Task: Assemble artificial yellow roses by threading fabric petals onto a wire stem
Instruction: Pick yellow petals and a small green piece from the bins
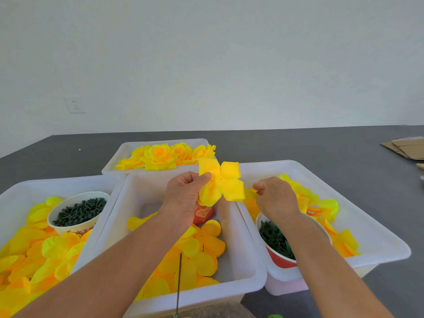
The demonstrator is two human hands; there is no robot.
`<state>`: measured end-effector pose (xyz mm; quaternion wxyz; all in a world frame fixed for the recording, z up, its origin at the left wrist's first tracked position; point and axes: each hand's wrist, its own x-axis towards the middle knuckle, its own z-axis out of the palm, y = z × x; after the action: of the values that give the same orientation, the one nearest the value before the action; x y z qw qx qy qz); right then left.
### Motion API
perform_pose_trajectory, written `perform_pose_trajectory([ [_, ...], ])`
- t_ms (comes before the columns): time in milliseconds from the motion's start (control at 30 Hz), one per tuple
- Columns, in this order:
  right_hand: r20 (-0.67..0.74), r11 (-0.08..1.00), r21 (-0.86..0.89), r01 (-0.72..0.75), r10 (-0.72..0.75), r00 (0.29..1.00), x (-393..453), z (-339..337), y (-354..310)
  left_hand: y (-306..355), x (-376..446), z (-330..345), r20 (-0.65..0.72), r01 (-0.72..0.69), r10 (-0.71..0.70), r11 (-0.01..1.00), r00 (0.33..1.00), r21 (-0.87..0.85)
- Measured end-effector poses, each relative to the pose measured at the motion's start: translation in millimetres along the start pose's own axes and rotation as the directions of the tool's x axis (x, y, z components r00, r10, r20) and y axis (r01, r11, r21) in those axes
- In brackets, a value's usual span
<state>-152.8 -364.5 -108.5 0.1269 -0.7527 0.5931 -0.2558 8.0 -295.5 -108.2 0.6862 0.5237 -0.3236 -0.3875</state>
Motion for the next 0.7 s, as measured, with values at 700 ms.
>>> perform_pose_trajectory([
  [700, -0.046, 0.593, 0.803, -0.051, 0.147, 0.988, 5, -9, -3, 4, -8, 3, 0.184, 0.054, -0.043, 0.997, 0.982, -0.055],
])
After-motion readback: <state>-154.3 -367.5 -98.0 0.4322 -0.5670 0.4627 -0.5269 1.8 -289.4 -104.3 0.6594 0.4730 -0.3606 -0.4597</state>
